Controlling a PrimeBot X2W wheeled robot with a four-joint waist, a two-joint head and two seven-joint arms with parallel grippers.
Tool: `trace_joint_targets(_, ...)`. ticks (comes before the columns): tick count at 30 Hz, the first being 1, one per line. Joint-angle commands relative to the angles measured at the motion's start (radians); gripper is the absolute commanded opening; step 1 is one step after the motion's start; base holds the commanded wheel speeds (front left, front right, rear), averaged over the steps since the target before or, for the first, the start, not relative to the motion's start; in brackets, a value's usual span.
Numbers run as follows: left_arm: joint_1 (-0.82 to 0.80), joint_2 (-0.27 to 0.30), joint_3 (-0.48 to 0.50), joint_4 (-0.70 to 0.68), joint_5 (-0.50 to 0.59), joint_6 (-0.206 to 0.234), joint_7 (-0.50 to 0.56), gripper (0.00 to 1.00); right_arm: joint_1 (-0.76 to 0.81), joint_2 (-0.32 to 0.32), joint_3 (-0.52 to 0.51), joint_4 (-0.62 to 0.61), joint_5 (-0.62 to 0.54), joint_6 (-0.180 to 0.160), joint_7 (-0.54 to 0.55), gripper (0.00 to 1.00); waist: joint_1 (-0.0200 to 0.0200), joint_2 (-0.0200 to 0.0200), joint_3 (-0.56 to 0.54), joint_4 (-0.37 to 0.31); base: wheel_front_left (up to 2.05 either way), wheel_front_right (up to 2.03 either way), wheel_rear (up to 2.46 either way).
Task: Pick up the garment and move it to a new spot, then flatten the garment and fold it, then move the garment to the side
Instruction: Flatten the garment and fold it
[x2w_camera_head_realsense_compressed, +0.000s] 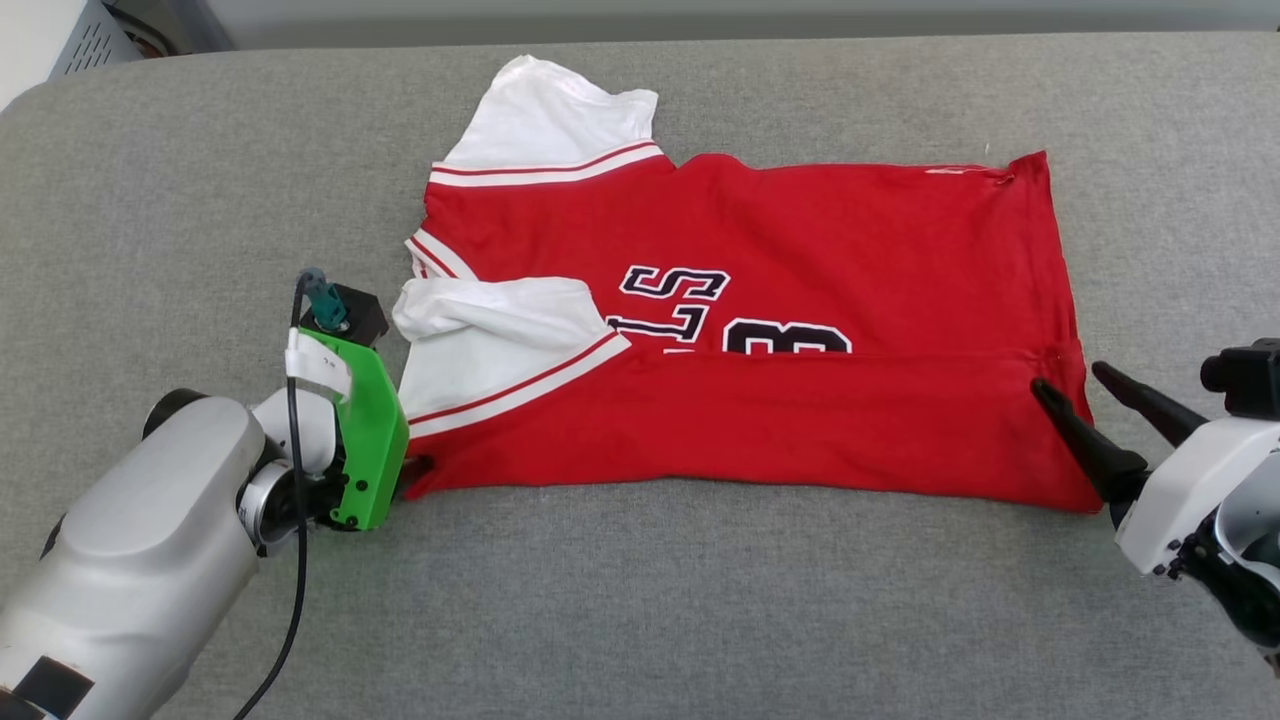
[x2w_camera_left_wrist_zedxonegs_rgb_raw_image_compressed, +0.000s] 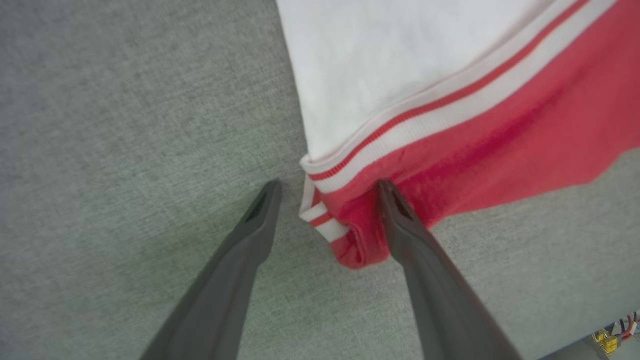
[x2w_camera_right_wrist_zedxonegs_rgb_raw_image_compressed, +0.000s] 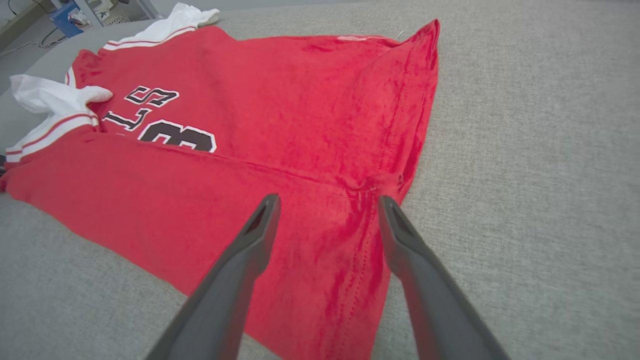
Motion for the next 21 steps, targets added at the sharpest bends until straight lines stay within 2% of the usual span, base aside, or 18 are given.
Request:
trace_joint_targets(1, 0.066, -0.031, -0.047, 0.018, 0.0, -0.003, -0.007, 0.02, -0.028, -0.011, -0.003, -0.003, -0.008, -0.001, 0.007, 1.0, 0.0, -0.0001, -0.005, 0.0, 0.0, 0.0, 0.0)
trace_joint_targets(6, 0.059, -0.015, -0.058, -0.004, 0.018, -0.003, -0.096, 0.0, -0.063, -0.059, -0.025, -0.025, -0.05, -0.001, 0.022, 1.0, 0.0, -0.0001, -0.036, 0.008, 0.0, 0.0, 0.0)
trace_joint_targets(12, 0.058, 0.022, -0.052, -0.062, 0.04, -0.003, -0.192, 0.0, -0.083, -0.145, -0.055, -0.092, -0.054, -0.001, 0.143, 1.0, 0.0, -0.0001, -0.07, 0.026, 0.0, 0.0, 0.0)
trace_joint_targets(16, 0.072, 0.054, -0.046, -0.117, 0.051, -0.002, -0.232, 0.0, -0.074, -0.195, -0.042, -0.146, -0.02, -0.001, 0.328, 1.0, 0.0, -0.0001, -0.08, 0.031, 0.0, 0.0, 0.0)
trace_joint_targets(21, 0.085, 0.067, -0.044, -0.184, 0.06, 0.016, -0.251, 0.0, -0.043, -0.21, -0.03, -0.149, 0.041, -0.001, 0.546, 1.0, 0.0, -0.0001, -0.067, 0.046, 0.0, 0.0, 0.0)
